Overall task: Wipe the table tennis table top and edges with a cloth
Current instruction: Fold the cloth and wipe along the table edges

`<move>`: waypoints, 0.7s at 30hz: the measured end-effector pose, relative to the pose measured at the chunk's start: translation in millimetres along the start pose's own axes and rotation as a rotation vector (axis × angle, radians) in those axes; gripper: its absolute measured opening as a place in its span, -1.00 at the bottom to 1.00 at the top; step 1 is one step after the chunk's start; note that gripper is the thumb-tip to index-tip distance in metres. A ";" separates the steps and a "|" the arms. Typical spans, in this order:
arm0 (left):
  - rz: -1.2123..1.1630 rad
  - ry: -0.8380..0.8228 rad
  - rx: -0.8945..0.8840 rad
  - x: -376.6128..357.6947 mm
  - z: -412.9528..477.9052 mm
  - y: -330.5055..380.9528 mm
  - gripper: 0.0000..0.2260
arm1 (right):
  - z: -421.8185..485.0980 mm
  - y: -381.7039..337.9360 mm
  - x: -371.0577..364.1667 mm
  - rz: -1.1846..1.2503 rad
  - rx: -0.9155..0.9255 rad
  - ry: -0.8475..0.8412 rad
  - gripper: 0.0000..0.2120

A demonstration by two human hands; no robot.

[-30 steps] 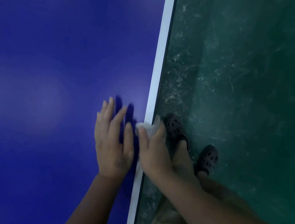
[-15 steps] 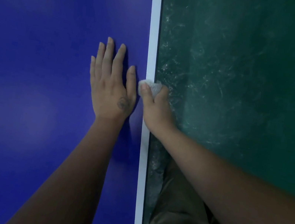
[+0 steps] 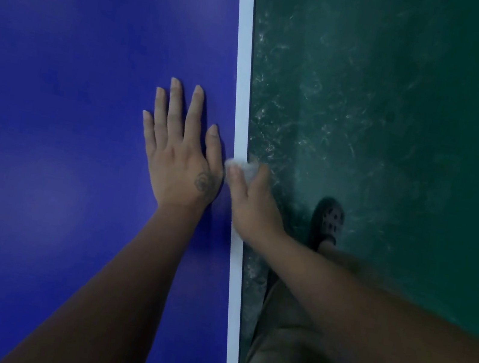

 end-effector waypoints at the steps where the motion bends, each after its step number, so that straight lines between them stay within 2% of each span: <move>1: 0.008 -0.006 -0.002 -0.3 0.3 -0.1 -0.49 | 12.5 -11.3 3.7 0.000 0.014 0.017 -0.25; 5: 0.024 -0.025 0.007 -1.7 0.2 -0.4 -0.46 | 44.6 -37.0 12.5 -0.064 0.031 0.043 -0.35; 13: 0.035 -0.047 0.015 -5.1 1.4 -2.2 -0.38 | 4.4 -18.5 9.2 -0.026 0.052 0.057 -0.31; 21: -0.005 -0.073 0.026 -5.5 2.2 -2.5 -0.39 | 94.7 -87.4 25.5 -0.044 0.113 0.064 -0.32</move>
Point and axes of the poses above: each hand's wrist, its own z-axis towards the middle knuckle, its own x-axis out of the back of the hand, y = z × x, the point moved 5 cm from there along z, towards the middle knuckle, and after that the axes turned 2 degrees about z, right-handed, at the moved point
